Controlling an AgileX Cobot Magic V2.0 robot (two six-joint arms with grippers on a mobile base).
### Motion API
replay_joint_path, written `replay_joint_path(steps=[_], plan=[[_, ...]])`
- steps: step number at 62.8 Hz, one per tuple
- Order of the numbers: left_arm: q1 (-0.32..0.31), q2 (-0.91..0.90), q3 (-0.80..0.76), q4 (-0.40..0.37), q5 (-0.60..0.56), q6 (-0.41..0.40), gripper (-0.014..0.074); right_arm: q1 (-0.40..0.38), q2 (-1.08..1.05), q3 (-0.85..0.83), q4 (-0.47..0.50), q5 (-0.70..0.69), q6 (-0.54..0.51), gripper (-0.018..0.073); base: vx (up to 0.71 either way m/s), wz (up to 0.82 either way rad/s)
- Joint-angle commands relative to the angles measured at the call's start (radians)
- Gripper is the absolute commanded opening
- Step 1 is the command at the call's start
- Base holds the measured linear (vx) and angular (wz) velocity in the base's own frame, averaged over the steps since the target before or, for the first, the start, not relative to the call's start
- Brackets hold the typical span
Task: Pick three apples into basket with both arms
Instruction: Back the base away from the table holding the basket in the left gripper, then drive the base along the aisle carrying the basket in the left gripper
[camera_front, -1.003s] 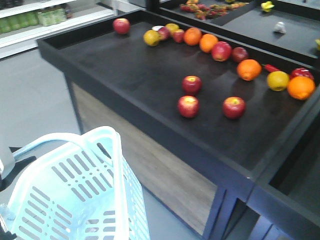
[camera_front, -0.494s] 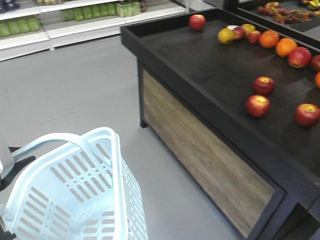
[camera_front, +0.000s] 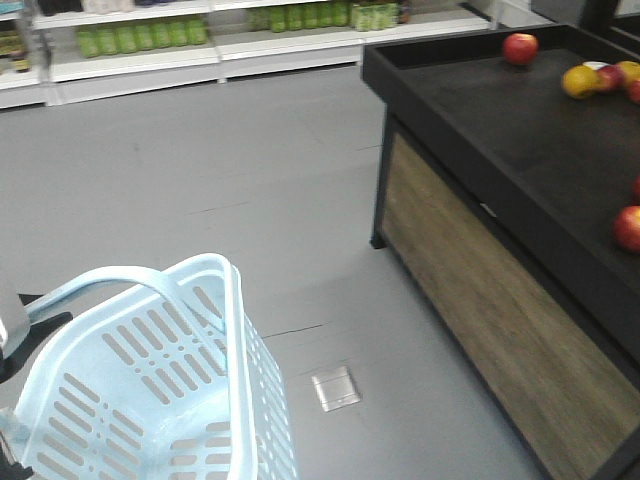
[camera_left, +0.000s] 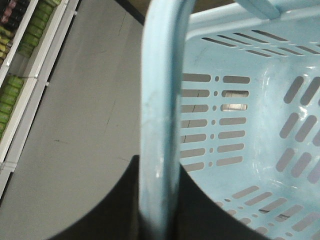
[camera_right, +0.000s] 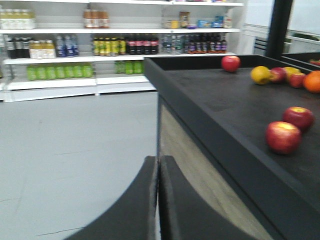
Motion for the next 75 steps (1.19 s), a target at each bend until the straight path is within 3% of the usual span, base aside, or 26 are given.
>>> replay_joint_path(steps=[1,45,75], plan=[[-0.003,-0.012,-0.032,0.026,-0.062,-0.011,-0.0006,-0.003,-0.018,0.011,-0.011,-0.075,-0.007,-0.001,-0.12,0.47],[-0.003,-0.012,-0.032,0.026,-0.062,-0.011,-0.0006,-0.003,-0.018,0.011,-0.011,-0.075,-0.007,-0.001,-0.12,0.45],[-0.003,-0.012,-0.032,0.026,-0.062,-0.011,-0.0006,-0.003,-0.018,0.011,-0.011,-0.075,-0.007,-0.001,0.01,0.04]])
